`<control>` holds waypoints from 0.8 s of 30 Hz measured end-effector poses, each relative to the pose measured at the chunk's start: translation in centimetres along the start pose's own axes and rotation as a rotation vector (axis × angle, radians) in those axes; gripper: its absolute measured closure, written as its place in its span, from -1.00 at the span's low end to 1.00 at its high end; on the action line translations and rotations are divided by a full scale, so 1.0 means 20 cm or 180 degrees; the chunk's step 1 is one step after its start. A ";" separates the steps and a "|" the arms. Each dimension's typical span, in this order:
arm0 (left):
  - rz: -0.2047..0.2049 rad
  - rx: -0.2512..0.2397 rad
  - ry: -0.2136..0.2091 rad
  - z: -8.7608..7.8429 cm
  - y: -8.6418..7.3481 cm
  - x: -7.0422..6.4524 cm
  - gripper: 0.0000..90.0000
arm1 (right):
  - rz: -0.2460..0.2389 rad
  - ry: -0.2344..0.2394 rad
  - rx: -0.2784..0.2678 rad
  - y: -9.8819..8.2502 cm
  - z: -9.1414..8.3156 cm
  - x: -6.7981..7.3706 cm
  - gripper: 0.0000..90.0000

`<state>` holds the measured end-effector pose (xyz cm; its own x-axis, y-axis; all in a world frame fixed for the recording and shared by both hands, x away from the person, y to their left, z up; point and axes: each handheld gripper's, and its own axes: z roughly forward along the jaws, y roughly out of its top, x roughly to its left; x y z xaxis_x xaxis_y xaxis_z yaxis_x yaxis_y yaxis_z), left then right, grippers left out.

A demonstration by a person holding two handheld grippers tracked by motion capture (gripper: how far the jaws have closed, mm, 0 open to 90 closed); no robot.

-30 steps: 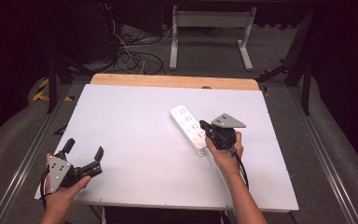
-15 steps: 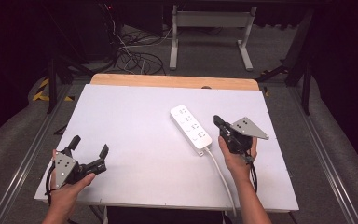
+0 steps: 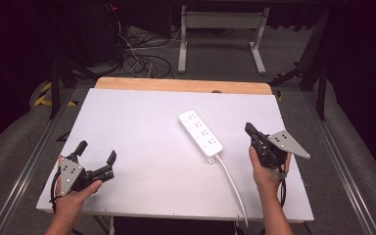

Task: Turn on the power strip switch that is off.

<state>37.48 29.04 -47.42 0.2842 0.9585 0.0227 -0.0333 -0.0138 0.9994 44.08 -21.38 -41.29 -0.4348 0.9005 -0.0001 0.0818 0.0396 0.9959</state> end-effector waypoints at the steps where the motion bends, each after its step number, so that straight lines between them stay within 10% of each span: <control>1: -0.0008 0.0002 0.0004 0.00 0.00 0.00 -0.95 | 0.0035 0.0001 -0.0009 0.00 0.00 -0.01 0.95; 12: -0.0018 0.0004 0.0021 0.00 0.00 0.01 -0.94 | 0.0036 -0.0179 -0.0097 -0.02 -0.01 -0.02 0.35; 24: -0.0027 -0.0004 0.0047 0.00 0.00 0.02 -0.95 | 0.0257 -0.0226 -0.0409 -0.03 -0.05 -0.04 -0.78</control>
<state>37.58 29.38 -47.45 0.2703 0.9627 0.0138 -0.0321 -0.0054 0.9995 43.51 -22.57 -41.87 -0.3667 0.9270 0.0787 -0.0033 -0.0858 0.9963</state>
